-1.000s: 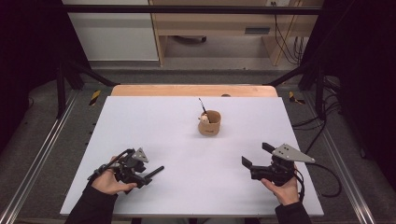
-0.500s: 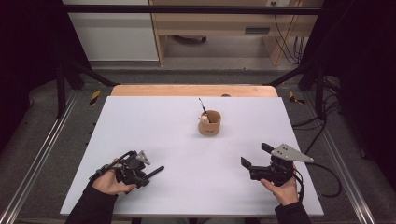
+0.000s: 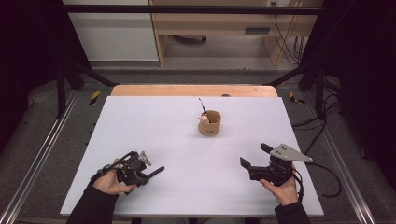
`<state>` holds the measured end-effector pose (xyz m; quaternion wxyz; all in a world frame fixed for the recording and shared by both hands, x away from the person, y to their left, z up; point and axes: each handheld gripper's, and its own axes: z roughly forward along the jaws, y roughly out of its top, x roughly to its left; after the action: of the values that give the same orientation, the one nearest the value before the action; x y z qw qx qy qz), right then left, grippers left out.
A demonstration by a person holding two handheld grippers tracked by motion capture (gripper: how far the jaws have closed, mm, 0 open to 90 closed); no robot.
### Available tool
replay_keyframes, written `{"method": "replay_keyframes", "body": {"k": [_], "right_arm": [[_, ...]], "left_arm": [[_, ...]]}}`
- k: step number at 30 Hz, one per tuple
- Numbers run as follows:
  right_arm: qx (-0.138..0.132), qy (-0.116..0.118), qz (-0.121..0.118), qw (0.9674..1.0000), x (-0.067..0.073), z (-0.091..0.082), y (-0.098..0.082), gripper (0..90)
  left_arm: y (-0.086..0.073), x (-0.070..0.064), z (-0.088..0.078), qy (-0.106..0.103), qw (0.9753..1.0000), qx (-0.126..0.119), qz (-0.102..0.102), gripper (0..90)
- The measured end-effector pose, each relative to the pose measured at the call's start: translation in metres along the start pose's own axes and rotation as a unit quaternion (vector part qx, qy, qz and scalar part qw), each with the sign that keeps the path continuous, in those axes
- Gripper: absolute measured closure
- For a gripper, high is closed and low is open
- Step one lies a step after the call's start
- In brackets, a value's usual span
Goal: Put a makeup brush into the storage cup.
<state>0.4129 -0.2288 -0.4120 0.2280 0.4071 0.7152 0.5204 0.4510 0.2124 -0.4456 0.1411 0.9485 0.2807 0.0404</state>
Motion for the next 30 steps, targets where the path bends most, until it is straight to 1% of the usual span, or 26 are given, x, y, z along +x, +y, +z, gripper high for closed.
{"method": "replay_keyframes", "body": {"k": [2,4,9,10,13,15,17,21,24,26,28,30], "right_arm": [[0.000,0.001,0.000,1.0000,0.000,0.000,0.000,6.1],[0.002,0.000,-0.001,1.0000,0.000,0.001,0.000,6.1],[0.003,0.000,0.000,1.0000,0.001,0.001,0.001,6.1],[0.005,0.002,-0.006,1.0000,0.000,0.001,0.000,6.1],[0.008,0.003,-0.010,0.9999,0.000,0.001,0.002,6.1],[0.007,0.004,-0.011,0.9999,0.001,0.001,0.004,6.1],[0.006,0.005,-0.013,0.9999,0.002,0.002,0.006,6.2],[0.006,0.006,-0.018,0.9998,0.004,0.004,0.010,6.3],[0.007,0.009,-0.021,0.9997,0.006,0.005,0.012,6.3],[0.008,0.010,-0.023,0.9997,0.007,0.006,0.013,6.4],[0.009,0.011,-0.025,0.9996,0.008,0.007,0.014,6.6],[0.010,0.012,-0.026,0.9995,0.009,0.008,0.016,6.7]], "left_arm": [[0.000,-0.001,0.000,0.002,1.0000,0.001,0.004,77.4],[0.000,-0.001,0.000,0.002,1.0000,0.001,0.003,77.7],[0.000,0.000,0.000,0.000,0.9999,0.000,0.010,77.9],[0.000,0.000,0.000,0.001,0.9999,0.000,0.011,77.9],[0.000,0.000,0.000,0.002,0.9998,-0.001,0.019,78.2],[-0.002,-0.001,0.000,0.002,0.9998,-0.008,0.020,78.2],[-0.003,0.000,0.000,-0.001,0.9997,-0.009,0.021,78.3],[-0.003,0.000,-0.001,0.001,0.9996,-0.012,0.025,78.4],[-0.004,0.002,-0.002,-0.004,0.9995,-0.019,0.026,78.5],[-0.005,0.002,-0.003,-0.001,0.9993,-0.023,0.028,78.5],[-0.005,0.001,-0.006,-0.004,0.9992,-0.028,0.027,78.5],[-0.005,0.000,-0.009,-0.005,0.9989,-0.035,0.030,78.6]]}}
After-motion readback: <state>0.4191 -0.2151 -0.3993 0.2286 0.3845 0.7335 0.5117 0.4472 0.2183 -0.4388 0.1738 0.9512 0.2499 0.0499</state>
